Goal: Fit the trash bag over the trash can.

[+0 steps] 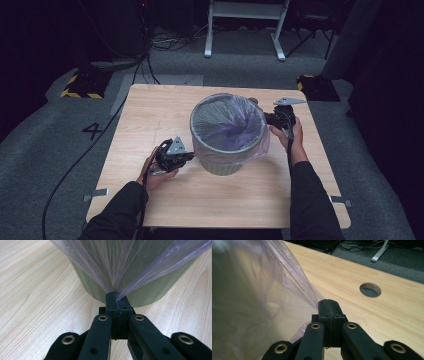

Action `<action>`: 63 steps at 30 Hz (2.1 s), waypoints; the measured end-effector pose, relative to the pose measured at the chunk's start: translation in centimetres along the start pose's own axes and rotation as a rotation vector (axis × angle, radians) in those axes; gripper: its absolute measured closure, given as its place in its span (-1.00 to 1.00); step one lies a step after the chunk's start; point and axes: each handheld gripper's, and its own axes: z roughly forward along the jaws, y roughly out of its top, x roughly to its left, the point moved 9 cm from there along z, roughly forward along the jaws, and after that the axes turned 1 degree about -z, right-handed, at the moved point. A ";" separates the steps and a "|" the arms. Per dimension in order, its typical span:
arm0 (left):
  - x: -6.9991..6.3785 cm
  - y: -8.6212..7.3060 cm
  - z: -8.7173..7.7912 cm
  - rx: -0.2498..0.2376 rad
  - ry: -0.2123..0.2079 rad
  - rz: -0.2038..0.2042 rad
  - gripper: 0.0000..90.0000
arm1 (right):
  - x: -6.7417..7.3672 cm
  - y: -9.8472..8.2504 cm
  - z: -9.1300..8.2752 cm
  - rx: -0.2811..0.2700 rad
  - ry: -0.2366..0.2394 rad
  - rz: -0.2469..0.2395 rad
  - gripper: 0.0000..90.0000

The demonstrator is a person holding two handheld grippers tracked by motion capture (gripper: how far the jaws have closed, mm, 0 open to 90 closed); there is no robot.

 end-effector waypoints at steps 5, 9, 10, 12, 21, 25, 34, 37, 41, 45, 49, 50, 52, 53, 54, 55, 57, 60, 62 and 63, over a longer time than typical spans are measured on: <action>0.1 -0.7 0.2 0.028 0.015 0.007 0.94 | 0.2 -1.7 0.4 0.020 0.003 -0.003 1.00; 0.3 -1.2 0.2 0.035 0.019 0.000 0.91 | 0.1 -2.7 0.1 0.009 0.013 0.024 1.00; 0.3 -1.3 0.2 0.045 0.020 0.003 0.91 | 0.0 -3.0 0.0 0.014 0.009 0.026 1.00; 0.5 -1.5 0.1 0.045 0.029 -0.005 0.85 | -0.3 -3.6 -0.2 0.017 0.001 0.030 1.00; 1.8 -1.8 -2.2 -0.004 0.055 -0.128 -0.32 | -1.1 -4.0 -2.1 -0.046 -0.020 0.052 0.80; 1.6 -2.5 -3.6 -0.021 0.056 -0.132 -0.51 | -1.0 -2.8 -4.1 -0.125 0.017 0.050 0.55; 0.5 -5.2 -5.1 0.040 0.057 -0.118 -0.65 | 0.1 -1.5 -8.3 -0.188 0.028 0.011 -0.19; 0.2 -5.7 -5.3 0.049 0.049 -0.131 -0.65 | 1.0 -1.0 -9.6 -0.206 0.068 -0.014 -0.35; -0.2 -6.6 -5.2 0.078 0.041 -0.134 -0.65 | 2.8 0.1 -11.2 -0.235 0.108 -0.052 -0.46; -0.6 -7.5 -4.9 0.106 0.033 -0.134 -0.65 | 4.7 1.2 -12.4 -0.235 0.116 -0.113 -0.54; -1.0 -8.1 -4.6 0.127 0.020 -0.137 -0.65 | 6.6 2.4 -13.1 -0.242 0.117 -0.177 -0.54; -1.1 -8.2 -4.5 0.130 0.016 -0.139 -0.65 | 7.1 2.7 -13.3 -0.241 0.125 -0.185 -0.54; -1.1 -8.3 -4.4 0.130 0.012 -0.140 -0.66 | 8.0 3.5 -13.6 -0.254 0.131 -0.211 -0.54; -1.1 -8.3 -4.4 0.129 0.014 -0.141 -0.65 | 8.3 3.9 -13.8 -0.261 0.140 -0.217 -0.54; -1.1 -8.3 -4.4 0.125 0.013 -0.146 -0.65 | 8.7 4.2 -13.9 -0.261 0.148 -0.216 -0.54; -1.2 -8.3 -4.4 0.122 0.009 -0.147 -0.65 | 9.0 4.5 -14.0 -0.262 0.150 -0.224 -0.54; -1.3 -8.4 -4.4 0.110 0.015 -0.148 -0.66 | 9.4 5.1 -14.0 -0.257 0.149 -0.236 -0.54; -1.4 -8.5 -4.3 0.110 0.025 -0.135 -0.67 | 10.1 6.2 -14.1 -0.246 0.147 -0.258 -0.55; -1.4 -8.5 -4.3 0.109 0.031 -0.127 -0.68 | 10.5 7.0 -14.0 -0.241 0.146 -0.263 -0.56; -1.4 -8.5 -4.3 0.109 0.031 -0.127 -0.68 | 10.7 7.4 -13.8 -0.238 0.143 -0.265 -0.56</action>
